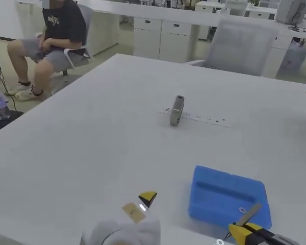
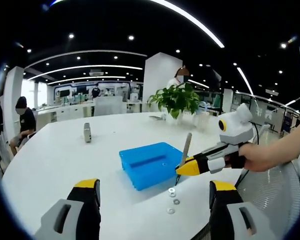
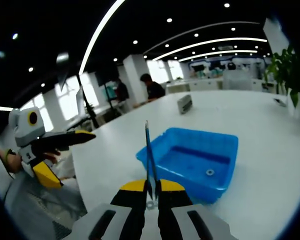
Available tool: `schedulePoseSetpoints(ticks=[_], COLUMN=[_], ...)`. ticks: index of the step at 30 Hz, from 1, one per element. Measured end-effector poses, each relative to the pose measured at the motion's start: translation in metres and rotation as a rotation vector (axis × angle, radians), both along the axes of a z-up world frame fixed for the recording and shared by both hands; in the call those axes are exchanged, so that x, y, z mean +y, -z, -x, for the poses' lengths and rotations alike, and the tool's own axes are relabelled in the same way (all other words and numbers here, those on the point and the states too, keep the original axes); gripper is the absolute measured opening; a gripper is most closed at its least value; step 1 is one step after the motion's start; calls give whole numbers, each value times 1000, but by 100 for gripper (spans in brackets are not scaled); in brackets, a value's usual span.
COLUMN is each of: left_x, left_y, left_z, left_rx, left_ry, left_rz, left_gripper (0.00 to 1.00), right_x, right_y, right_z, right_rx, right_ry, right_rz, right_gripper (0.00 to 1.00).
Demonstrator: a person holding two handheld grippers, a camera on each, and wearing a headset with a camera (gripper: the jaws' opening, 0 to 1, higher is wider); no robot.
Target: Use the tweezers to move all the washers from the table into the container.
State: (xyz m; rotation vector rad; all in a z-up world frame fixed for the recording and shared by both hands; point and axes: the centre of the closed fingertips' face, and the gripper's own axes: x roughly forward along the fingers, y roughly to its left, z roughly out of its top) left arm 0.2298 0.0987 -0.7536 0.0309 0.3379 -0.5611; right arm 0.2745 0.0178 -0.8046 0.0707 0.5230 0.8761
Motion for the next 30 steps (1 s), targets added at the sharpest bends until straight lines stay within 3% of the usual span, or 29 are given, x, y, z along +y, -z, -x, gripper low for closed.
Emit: schedulePoseSetpoints(ticks=[4,8,11,17,19,21,26,28,30], left_x=[-3,-1,-1,0,0,0,-1,-1,-1], left_y=[-12,-9,-8,-8,-7,-8,-8,-7,-8], left_z=[1,0,0,1,1,1,1,1,1], left_rx=[-45,-29,-32,-28,-29,-31,-32,-31,-32], left_ry=[10,-2,-3,-3,-2,-3,-1,0,1], left_rz=[51,55,34,29,22,20,19,14,13], left_gripper=[95,94,94,93,93,93,93,92,92], right_x=[7,13,11,9,8,6,11,10,8], right_y=[7,13,18,20,20,22,22,22,22], right_z=[3,7,4,3,4,4,10,10,8], right_rx=[-1,-22,-41,-49,-67,-110,-142,-134,-90], right_ry=[-29,-69,-83,-81,-91,-113,-154,-145,-122], right_rz=[10,58,89,88,111,175,215,205,161], right_gripper=[4,5,5,5,5,4,3,3,2])
